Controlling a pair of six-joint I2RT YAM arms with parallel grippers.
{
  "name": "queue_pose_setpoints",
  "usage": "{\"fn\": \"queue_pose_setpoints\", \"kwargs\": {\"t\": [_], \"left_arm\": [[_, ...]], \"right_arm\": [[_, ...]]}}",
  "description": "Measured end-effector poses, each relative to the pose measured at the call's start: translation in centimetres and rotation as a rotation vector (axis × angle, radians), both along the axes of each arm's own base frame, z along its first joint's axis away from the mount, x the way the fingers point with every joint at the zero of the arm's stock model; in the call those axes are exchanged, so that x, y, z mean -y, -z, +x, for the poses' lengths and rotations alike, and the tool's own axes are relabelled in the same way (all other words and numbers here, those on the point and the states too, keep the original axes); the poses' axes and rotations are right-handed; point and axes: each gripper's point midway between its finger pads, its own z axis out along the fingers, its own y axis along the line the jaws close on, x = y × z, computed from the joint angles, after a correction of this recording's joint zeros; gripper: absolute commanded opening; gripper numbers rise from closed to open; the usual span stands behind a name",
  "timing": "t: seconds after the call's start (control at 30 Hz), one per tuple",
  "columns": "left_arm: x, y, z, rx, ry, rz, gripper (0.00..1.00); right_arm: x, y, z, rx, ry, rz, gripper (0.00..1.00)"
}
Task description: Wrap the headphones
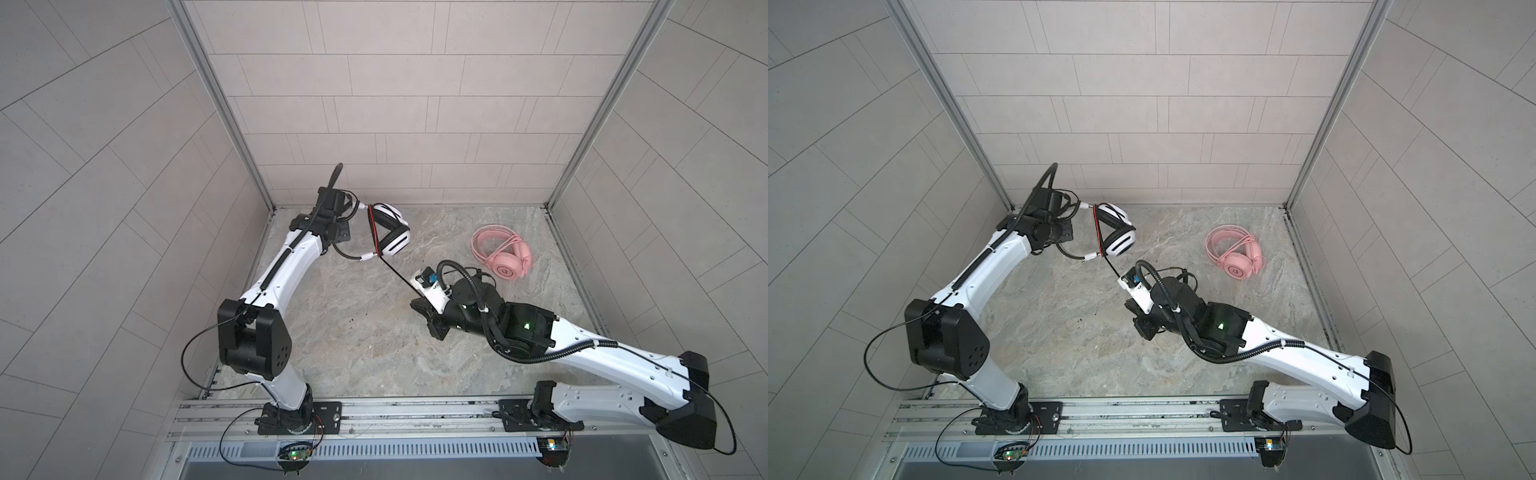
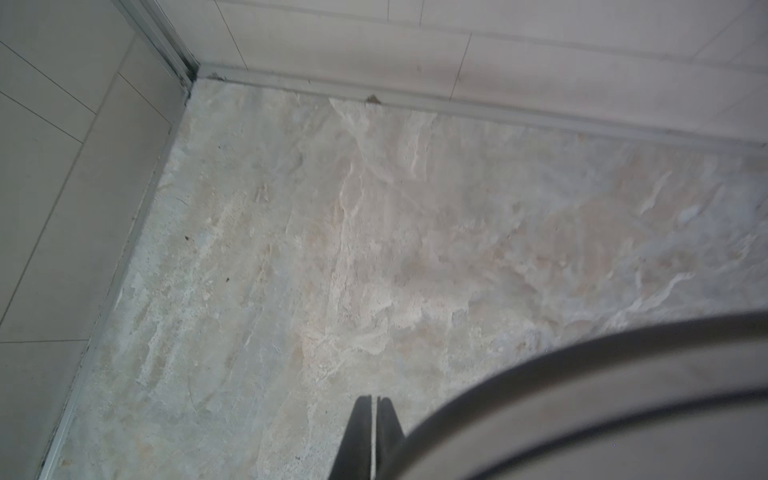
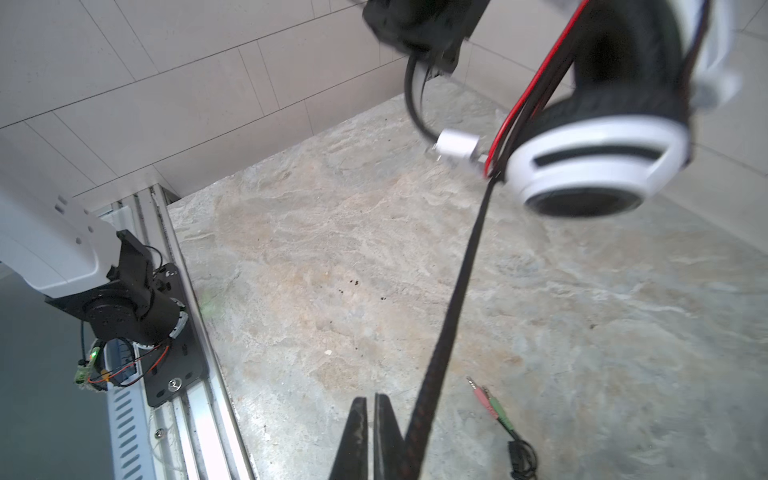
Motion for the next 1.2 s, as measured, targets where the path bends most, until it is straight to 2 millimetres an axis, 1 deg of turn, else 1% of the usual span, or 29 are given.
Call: {"fn": "queue_pose_setpoints", "kwargs": {"t": [0.07,0.13,0.17,0.23,0.3,0.33,0.4,0.47,0.53,0.63,0.73,0.87,0.97,1.1,1.2], "left_arm": [[1.6,1.6,-0.9,-0.045,0.057,0.033,0.00],[3.5,2.5,-1.9,-0.077,0.126,0.070,0.00],[4.2,2.5,-2.2,-0.081,0.156,0.081,0.00],[6.6,2.4,-3.1,-0.089,0.255,0.095,0.00],[8.1,2.1,-4.1,-0.099,0.335,0.083,0.00],[8.8,1.9,-4.6,-0.102,0.380,0.069,0.00],[9.6,1.4,-5.7,-0.111,0.445,0.036,0.00],[10.5,0.8,-7.0,-0.116,0.521,0.003,0.00],[11.4,0.2,-8.4,-0.122,0.594,-0.019,0.00],[12.9,-0.1,-10.5,-0.149,0.702,-0.050,0.00],[14.0,-0.1,-12.1,-0.181,0.773,-0.092,0.00],[14.8,-0.6,-13.3,-0.194,0.815,-0.148,0.00],[14.6,-1.7,-13.7,-0.171,0.818,-0.168,0.00],[14.8,-3.2,-14.5,-0.140,0.842,-0.195,0.00],[15.2,-4.6,-15.4,-0.125,0.871,-0.231,0.00]], "right_arm": [[1.1,-1.6,1.1,0.029,0.024,-0.017,0.01],[2.4,-3.0,2.6,0.056,0.060,-0.038,0.01],[3.0,-3.6,3.3,0.068,0.078,-0.047,0.01],[4.5,-4.7,5.1,0.087,0.123,-0.067,0.01],[6.0,-5.3,6.7,0.095,0.168,-0.076,0.01],[7.0,-5.5,7.7,0.093,0.198,-0.081,0.01],[8.4,-5.6,9.1,0.086,0.237,-0.090,0.01],[9.3,-5.1,10.4,0.066,0.261,-0.103,0.02],[9.5,-4.5,11.3,0.043,0.263,-0.112,0.02],[9.0,-3.1,12.3,-0.003,0.243,-0.117,0.03],[8.3,-1.6,13.1,-0.053,0.213,-0.108,0.04],[6.9,-0.1,14.1,-0.105,0.175,-0.079,0.06],[6.2,1.5,14.4,-0.135,0.154,-0.064,0.09],[6.3,3.6,14.5,-0.182,0.157,-0.033,0.17],[6.6,4.7,14.9,-0.212,0.169,0.006,0.24]]}}
